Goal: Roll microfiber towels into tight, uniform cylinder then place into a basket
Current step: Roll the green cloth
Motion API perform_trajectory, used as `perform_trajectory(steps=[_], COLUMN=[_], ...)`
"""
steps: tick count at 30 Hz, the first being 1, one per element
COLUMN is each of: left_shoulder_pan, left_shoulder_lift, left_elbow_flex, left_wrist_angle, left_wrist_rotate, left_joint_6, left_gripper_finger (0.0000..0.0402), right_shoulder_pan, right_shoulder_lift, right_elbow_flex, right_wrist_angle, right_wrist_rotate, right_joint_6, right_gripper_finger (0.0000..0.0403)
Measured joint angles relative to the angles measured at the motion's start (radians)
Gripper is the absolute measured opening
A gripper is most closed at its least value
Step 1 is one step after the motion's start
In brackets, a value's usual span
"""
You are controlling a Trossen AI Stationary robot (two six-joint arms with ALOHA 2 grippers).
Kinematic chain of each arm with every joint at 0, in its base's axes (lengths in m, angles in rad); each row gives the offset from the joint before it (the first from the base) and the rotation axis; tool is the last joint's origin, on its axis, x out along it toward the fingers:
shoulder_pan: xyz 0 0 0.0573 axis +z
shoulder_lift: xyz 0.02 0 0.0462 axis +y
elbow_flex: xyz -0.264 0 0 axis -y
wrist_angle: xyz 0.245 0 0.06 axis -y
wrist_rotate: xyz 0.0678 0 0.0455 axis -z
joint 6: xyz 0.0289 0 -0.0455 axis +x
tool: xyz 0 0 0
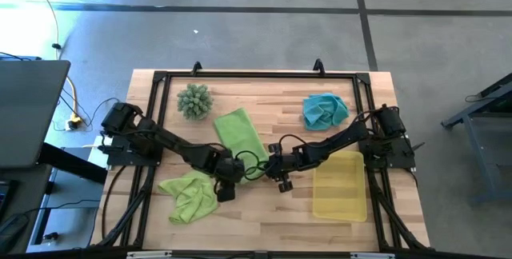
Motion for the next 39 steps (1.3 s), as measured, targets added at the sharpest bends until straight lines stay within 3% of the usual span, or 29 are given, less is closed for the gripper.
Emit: perform_trajectory(steps=[3, 8, 12, 20, 25, 39], left_shoulder_pan=[-0.003, -0.046, -0.103, -0.182, -0.185, -0.183], left_shoulder_lift=[-0.001, -0.001, -0.001, 0.038, 0.086, 0.173], left_elbow_flex=[0.077, 0.135, 0.151, 0.146, 0.146, 0.146], left_wrist_angle=[-0.184, -0.217, -0.161, -0.028, 0.052, 0.018], left_wrist_rotate=[-0.061, -0.098, -0.115, -0.31, -0.305, -0.433], left_joint_6=[-0.006, 0.016, 0.034, 0.066, 0.048, 0.071], left_gripper_finger=[0.0144, 0.0138, 0.0133, 0.0131, 0.0142, 0.0177], right_shoulder_pan=[0.002, 0.002, 0.002, 0.002, 0.002, 0.001], right_shoulder_lift=[0.0, 0.0, 0.0, 0.001, 0.001, 0.001], right_elbow_flex=[0.0, -0.001, -0.001, -0.003, -0.003, -0.003], right_wrist_angle=[0.0, 0.001, 0.001, 0.017, 0.021, 0.034], right_wrist_rotate=[0.003, 0.003, 0.003, 0.003, 0.003, 0.001], right_joint_6=[0.0, 0.015, 0.044, 0.045, 0.045, 0.045], right_gripper_finger=[0.0144, 0.0144, 0.0144, 0.0144, 0.0144, 0.0144])
